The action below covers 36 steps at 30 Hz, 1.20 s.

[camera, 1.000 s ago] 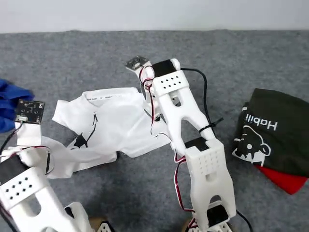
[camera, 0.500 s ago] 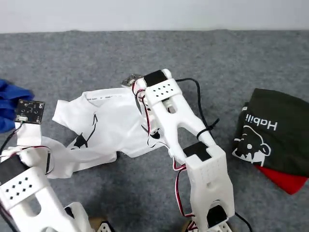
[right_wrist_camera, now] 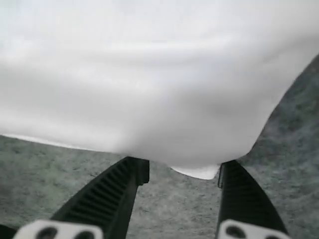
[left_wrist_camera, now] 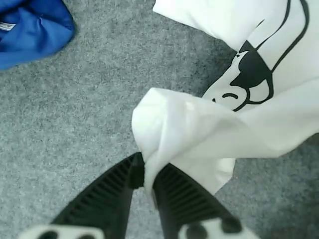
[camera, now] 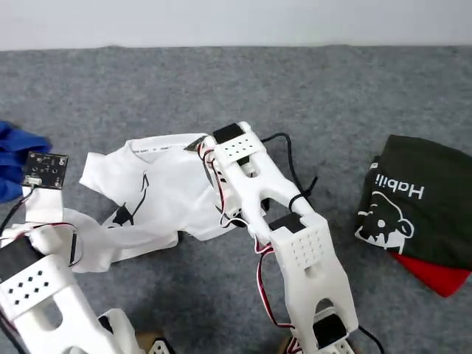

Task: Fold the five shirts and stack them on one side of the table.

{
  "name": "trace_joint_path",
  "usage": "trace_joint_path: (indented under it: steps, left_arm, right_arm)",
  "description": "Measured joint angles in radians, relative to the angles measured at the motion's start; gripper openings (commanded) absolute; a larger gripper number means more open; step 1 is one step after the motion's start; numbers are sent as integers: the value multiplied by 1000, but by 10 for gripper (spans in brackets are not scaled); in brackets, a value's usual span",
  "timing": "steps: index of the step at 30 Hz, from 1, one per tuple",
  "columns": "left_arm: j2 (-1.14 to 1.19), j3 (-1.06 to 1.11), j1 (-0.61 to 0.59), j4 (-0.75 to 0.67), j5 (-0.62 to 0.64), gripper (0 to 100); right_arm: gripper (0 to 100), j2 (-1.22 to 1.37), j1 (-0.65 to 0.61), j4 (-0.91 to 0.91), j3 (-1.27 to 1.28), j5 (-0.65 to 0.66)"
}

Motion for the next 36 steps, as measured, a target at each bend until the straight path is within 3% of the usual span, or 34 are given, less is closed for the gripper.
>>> trace_joint_path:
  steps: [6,14,20,26,33,36]
  left_arm:
    - [0,0,0,0,0,5]
    - [-3,-5,0,0,0,5]
    - [-87,-126,11,37,25,7]
    - [-178,-169,12,80,31,144]
    - [-150,-169,12,-63,35,14]
    - [-91,-175,12,-121,37,6]
  right_arm:
    - [7,-3,6,-23,0,58]
    - [10,0,34,-20,-12,109]
    - [10,6,75,69,-84,149]
    - [10,-86,187,71,-103,190]
    - [10,-213,250,71,-112,210]
    - [10,-252,250,71,-189,210]
